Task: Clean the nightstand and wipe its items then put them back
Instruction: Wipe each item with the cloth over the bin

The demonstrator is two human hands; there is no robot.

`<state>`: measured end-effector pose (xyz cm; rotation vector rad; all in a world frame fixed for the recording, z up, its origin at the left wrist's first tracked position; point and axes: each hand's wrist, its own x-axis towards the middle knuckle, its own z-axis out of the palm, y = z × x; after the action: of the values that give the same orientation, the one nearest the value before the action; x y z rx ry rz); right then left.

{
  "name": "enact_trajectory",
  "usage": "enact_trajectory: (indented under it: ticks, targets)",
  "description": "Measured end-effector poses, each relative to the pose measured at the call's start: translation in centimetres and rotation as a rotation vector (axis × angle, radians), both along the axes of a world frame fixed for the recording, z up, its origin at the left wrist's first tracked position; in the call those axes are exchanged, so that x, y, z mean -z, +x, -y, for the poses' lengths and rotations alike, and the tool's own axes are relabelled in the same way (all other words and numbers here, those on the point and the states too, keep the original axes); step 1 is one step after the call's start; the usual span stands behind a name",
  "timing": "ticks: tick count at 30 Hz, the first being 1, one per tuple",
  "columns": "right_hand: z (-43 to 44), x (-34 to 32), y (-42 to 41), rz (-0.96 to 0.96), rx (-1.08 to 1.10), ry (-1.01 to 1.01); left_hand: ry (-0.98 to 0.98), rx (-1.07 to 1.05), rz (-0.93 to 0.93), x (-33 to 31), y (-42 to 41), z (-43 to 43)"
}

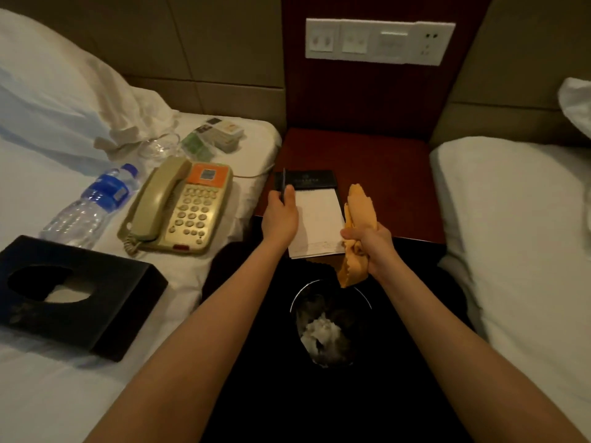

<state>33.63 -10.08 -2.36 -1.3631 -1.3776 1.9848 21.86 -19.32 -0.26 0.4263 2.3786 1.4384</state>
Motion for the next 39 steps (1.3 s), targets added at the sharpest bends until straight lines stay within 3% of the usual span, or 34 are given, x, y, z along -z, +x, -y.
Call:
enact_trajectory:
  ticks: [8, 12, 18, 21, 24, 28, 33, 35, 37, 39]
  targets:
    - [-2.0, 3.7, 3.0, 0.234, 0.01, 0.061, 0.138, 0.083, 0.262, 4.5, 1.8, -0.5]
    - [-2.9, 4.0, 3.3, 0.43, -0.053, 0.346, 0.053, 0.13, 0.297, 7.2, 1.7, 0.9]
    - [-1.9, 2.4, 0.1, 0.391, -0.119, 0.704, 0.046, 0.181, 0.317, 8.7, 2.3, 1.6]
    - [0.4, 2.5, -2.5, 0.335, -0.313, 0.99, 0.054, 0.216, 0.288, 8.5, 2.6, 1.6]
    - [2.2, 4.2, -4.0, 0.631, -0.622, 1.331, 0.108, 0.264, 0.307, 8.2, 3.1, 2.2]
    - [1.8, 5.6, -4.4, 0.726, -0.715, 1.3, 0.173, 0.231, 0.332, 8.1, 3.2, 2.1]
    - [-0.9, 6.7, -2.6, 0.736, -0.364, 1.214, 0.176, 0.246, 0.34, 8.6, 3.2, 2.1]
    - [-1.7, 6.6, -1.8, 0.735, -0.32, 1.134, 0.147, 0.272, 0.335, 8.5, 3.1, 2.1]
    - [-1.5, 5.8, -1.8, 0.713, -0.376, 1.245, 0.127, 0.299, 0.345, 8.8, 2.9, 2.1]
    - [-0.5, 5.0, -2.7, 0.567, -0.515, 1.404, 0.104, 0.363, 0.337, 8.4, 3.0, 1.9]
